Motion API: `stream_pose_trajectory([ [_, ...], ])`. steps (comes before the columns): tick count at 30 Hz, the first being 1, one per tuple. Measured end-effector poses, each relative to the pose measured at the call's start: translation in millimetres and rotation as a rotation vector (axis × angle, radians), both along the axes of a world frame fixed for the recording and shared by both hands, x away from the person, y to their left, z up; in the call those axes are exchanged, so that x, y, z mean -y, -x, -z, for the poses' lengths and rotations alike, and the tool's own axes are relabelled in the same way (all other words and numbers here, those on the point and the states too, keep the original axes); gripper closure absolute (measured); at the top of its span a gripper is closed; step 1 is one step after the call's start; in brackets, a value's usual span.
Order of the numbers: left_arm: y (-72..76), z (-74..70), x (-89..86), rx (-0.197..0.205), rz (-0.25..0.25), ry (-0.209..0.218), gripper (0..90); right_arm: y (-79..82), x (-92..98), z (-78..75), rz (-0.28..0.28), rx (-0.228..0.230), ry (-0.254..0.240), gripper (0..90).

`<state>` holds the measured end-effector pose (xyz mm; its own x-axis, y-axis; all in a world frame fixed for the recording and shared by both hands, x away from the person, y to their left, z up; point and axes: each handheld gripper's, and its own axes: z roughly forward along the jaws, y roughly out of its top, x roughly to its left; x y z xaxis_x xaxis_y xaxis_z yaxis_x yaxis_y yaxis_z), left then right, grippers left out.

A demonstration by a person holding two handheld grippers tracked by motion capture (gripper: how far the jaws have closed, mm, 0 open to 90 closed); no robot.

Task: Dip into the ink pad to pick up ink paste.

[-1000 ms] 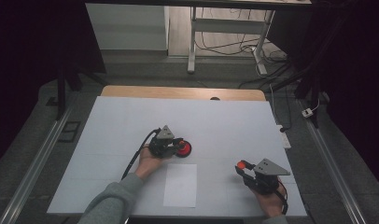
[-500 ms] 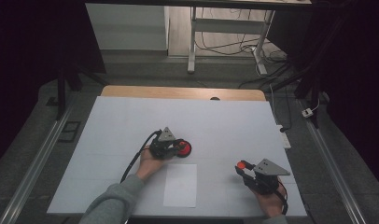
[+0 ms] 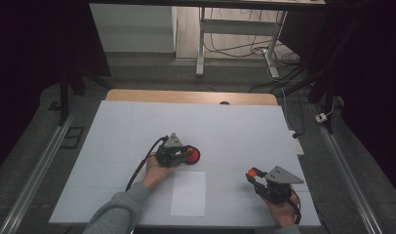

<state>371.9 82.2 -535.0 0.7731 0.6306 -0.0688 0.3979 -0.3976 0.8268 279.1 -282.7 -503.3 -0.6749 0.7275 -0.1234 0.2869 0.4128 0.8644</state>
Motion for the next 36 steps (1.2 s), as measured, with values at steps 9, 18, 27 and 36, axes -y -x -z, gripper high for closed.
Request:
stream_pose_trajectory([
  [9,-1.6,-1.2,-1.6,-0.005,0.013,0.020,72.8,-0.8,-0.3,0.3,-0.004,0.001,-0.002,64.1],
  [18,3.7,-24.9,-11.4,0.010,0.011,0.143,72.8,-1.4,-0.9,0.2,-0.013,0.000,0.001,64.2],
  [27,12.8,-34.2,-17.5,-0.009,0.034,0.139,72.7,-3.4,-1.9,0.4,-0.019,-0.002,-0.005,64.1],
  [36,26.9,-46.4,-31.5,-0.002,0.044,0.165,72.7,-5.8,0.1,1.3,-0.019,-0.008,-0.007,64.1],
])
